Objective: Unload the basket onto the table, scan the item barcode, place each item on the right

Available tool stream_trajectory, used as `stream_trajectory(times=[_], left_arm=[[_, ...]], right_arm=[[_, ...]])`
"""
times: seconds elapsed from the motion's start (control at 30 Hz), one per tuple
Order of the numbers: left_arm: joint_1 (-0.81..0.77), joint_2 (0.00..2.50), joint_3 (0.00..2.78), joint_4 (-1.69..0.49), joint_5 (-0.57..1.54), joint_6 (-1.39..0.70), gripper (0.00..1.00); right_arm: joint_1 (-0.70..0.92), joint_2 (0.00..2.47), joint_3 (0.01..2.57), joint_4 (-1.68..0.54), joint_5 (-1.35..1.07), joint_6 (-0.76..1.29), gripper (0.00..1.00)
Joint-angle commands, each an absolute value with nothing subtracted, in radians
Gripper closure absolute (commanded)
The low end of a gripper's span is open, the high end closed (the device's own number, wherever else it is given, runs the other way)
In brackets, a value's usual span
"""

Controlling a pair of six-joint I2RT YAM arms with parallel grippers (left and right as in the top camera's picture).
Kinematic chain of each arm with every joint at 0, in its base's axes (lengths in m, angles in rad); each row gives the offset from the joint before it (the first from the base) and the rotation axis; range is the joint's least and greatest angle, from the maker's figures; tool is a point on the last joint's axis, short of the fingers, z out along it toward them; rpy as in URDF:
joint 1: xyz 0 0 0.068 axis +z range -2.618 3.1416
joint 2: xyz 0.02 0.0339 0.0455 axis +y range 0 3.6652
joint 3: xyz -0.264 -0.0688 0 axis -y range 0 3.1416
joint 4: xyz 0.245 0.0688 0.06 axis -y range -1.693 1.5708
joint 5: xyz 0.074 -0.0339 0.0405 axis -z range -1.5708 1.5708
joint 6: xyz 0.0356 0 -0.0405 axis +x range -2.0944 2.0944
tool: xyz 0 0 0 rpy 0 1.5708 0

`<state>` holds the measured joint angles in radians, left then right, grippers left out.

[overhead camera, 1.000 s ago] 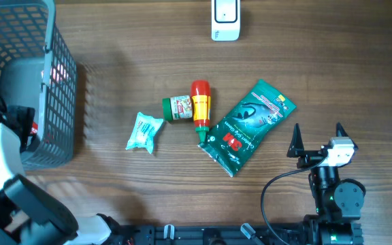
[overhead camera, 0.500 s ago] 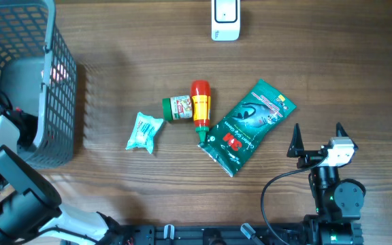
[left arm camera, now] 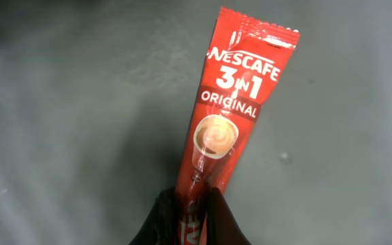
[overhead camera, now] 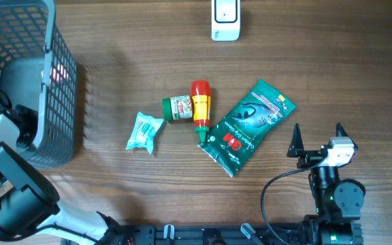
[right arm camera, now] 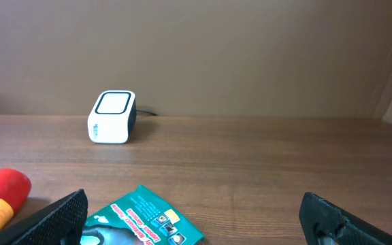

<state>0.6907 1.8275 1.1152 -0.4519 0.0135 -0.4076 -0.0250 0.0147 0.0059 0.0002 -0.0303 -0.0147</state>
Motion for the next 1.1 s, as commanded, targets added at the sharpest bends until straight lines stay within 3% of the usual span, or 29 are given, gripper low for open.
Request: stream_trajectory(times=[0.0,0.17,0.7,0.73,0.77,0.8,0.83,0.9,0.97,1.07], left_arm=[[0.687,1.88,1.122,-0.487,0.119,-0.374,0.96],[0.688,1.807,1.165,-0.486,0.219,-0.376,0.96],[0.688,1.654,1.171,-0.498,0.215,-0.405,0.96],[0.688,1.655,1.171,-0.498,0.208,-0.405,0.89],[0.688,1.657,1.17,-0.498,0.208,-0.405,0.66],[0.688,1.661,1.17,-0.496,0.207,-0.405,0.33],[0.688,1.666,1.17,-0.492,0.202,-0.404,0.17],[0.687,1.679,1.17,-0.488,0.16,-0.405,0.14],[0.684,1.699,1.17,-0.484,0.099,-0.403,0.27],[0.683,1.741,1.17,-0.474,0.035,-0.4,0.32]], right_arm=[[-0.019,0.01,0.006,0.002,-0.047,-0.026,0.0],[-0.019,0.01,0.006,0.002,-0.047,-0.026,0.0],[-0.019,0.01,0.006,0.002,-0.047,-0.026,0.0],[-0.019,0.01,0.006,0.002,-0.047,-0.027,0.0],[-0.019,0.01,0.006,0.002,-0.047,-0.026,0.0],[-0.019,0.01,0.006,0.002,-0.047,-0.026,0.0],[-0.019,0.01,0.006,0.002,-0.047,-0.026,0.0],[-0.019,0.01,0.006,0.002,-0.047,-0.026,0.0],[-0.019,0.01,0.006,0.002,-0.047,-0.026,0.0],[-0.019,0.01,0.006,0.002,-0.047,-0.026,0.0]])
